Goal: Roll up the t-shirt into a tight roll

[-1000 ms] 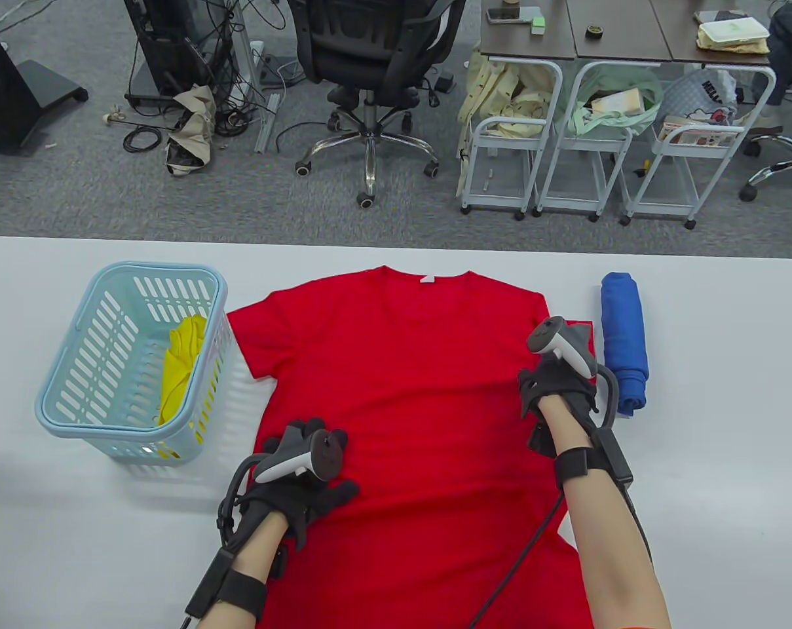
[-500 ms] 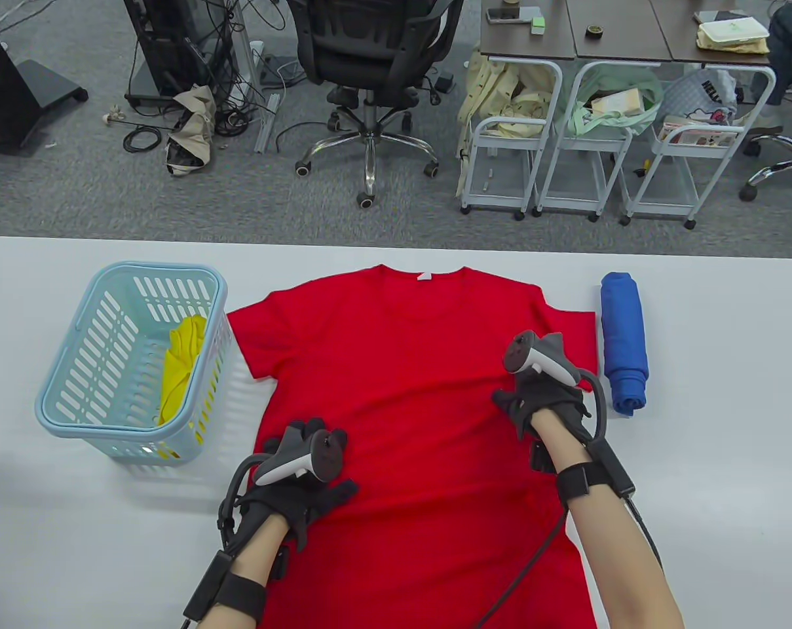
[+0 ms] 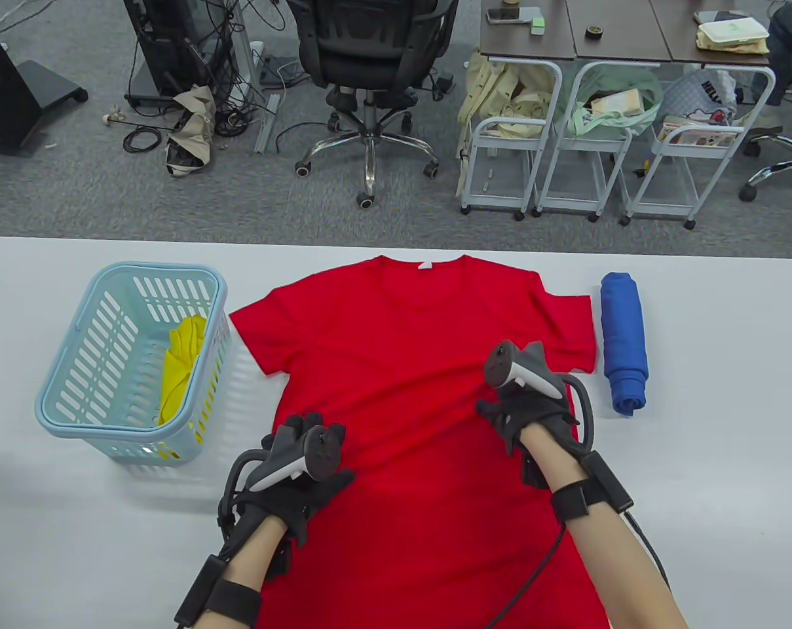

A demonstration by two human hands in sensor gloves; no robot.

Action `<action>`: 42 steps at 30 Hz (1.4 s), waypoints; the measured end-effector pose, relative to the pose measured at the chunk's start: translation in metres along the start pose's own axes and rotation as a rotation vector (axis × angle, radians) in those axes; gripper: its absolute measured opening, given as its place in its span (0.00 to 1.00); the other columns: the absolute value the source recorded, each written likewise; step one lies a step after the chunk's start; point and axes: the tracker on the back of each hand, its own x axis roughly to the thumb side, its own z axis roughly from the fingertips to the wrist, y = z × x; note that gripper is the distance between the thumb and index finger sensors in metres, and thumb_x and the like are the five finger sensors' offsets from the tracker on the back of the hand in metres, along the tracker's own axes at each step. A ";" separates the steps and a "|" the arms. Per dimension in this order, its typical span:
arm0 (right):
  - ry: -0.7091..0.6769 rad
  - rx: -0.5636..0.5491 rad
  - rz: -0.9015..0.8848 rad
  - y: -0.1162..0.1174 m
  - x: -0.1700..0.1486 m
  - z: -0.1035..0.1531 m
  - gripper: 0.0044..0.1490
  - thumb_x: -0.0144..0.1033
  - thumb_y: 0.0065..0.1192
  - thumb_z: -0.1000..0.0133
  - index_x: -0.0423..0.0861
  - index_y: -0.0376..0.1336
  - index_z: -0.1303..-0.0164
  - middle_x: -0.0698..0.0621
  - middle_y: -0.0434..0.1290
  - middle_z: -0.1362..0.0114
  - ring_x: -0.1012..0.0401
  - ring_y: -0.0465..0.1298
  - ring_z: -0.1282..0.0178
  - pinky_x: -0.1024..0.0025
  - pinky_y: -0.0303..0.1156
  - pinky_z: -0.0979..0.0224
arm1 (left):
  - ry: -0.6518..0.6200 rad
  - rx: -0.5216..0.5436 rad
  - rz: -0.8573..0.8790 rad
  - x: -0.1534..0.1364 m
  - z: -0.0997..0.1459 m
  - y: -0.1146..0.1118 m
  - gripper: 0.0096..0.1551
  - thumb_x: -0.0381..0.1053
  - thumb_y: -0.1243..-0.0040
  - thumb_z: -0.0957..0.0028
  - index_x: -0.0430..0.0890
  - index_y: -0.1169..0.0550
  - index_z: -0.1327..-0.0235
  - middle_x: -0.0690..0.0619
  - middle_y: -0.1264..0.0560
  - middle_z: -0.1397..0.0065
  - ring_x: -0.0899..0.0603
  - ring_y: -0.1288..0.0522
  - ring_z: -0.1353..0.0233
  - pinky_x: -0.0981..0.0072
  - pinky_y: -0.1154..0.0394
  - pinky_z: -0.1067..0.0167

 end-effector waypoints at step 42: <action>-0.162 0.061 0.073 0.064 0.034 0.056 0.55 0.62 0.45 0.40 0.49 0.26 0.17 0.41 0.27 0.16 0.38 0.32 0.16 0.43 0.42 0.20 | -0.025 0.102 -0.024 -0.005 0.005 0.019 0.39 0.63 0.64 0.35 0.56 0.57 0.14 0.43 0.62 0.10 0.33 0.59 0.12 0.31 0.52 0.22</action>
